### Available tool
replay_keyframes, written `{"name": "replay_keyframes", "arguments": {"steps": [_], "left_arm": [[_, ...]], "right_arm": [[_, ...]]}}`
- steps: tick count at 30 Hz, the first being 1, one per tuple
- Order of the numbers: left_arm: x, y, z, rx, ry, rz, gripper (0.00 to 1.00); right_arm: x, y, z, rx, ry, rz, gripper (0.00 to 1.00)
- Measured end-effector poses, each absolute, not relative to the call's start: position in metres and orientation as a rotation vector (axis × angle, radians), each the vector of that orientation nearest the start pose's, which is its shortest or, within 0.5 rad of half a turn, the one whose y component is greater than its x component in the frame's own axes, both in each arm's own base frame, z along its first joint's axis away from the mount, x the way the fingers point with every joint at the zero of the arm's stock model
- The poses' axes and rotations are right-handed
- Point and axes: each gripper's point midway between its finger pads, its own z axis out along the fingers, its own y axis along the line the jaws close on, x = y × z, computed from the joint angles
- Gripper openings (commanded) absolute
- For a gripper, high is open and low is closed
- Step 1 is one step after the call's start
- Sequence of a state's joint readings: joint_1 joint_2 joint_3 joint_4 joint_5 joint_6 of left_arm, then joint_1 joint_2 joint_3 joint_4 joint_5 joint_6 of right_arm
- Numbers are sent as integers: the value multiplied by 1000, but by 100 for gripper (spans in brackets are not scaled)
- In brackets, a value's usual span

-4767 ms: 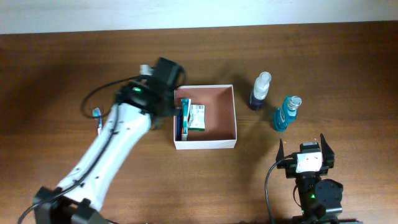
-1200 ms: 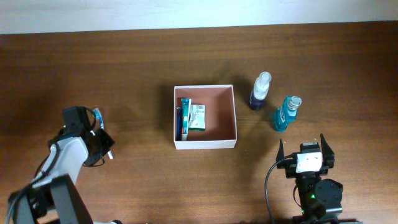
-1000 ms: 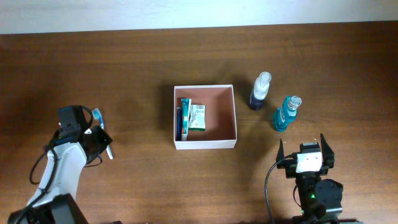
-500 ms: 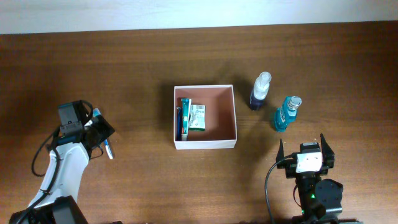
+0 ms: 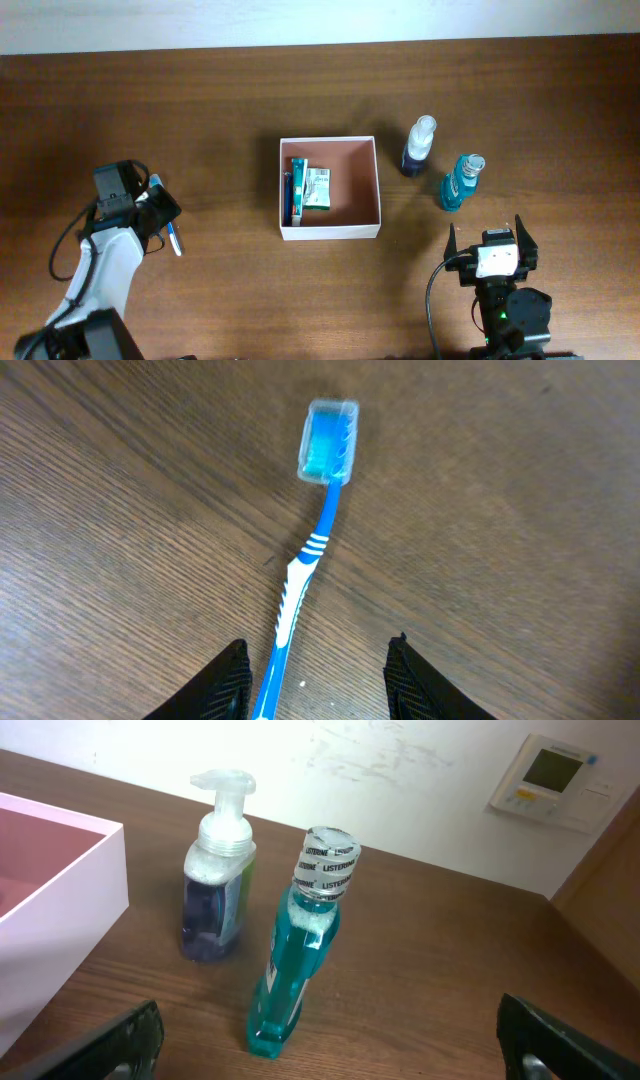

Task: Pack container
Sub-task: 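Lower the left gripper and grasp the blue-white toothbrush by its handle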

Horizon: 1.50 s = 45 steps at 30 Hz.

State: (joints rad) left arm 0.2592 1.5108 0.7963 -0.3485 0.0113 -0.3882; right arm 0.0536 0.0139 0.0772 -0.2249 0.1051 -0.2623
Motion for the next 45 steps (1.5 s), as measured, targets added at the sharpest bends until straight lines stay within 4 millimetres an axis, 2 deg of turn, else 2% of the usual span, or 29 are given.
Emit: {"name": "replay_keyframes", "arguments": {"steps": [6,10,18,27,33,41,45], "left_arm": [[339,88,15,-855,2560,-53,44],[337,88,4,-863,2583,-51,40],[337,88,2,-859,2587,-49,33],[342,90,0,-852,2574,-40,32],[342,91,0,-853,2574,-30,22],[342,92,-1,-855,2574,-23,20],[342,93,-1,-856,2574,-20,15]], "right_arm": [[239,-5,153,-196,1727,-245,98],[239,-5,153,-197,1726,-245,98],[239,-5,153,-197,1726,-245,98],[239,-5,153,-197,1726,-245,98],[239,-5,153,-196,1727,-245,98],[239,-5,153,-197,1726,-245,98],[239,-5,153,-196,1727,-245,98]]}}
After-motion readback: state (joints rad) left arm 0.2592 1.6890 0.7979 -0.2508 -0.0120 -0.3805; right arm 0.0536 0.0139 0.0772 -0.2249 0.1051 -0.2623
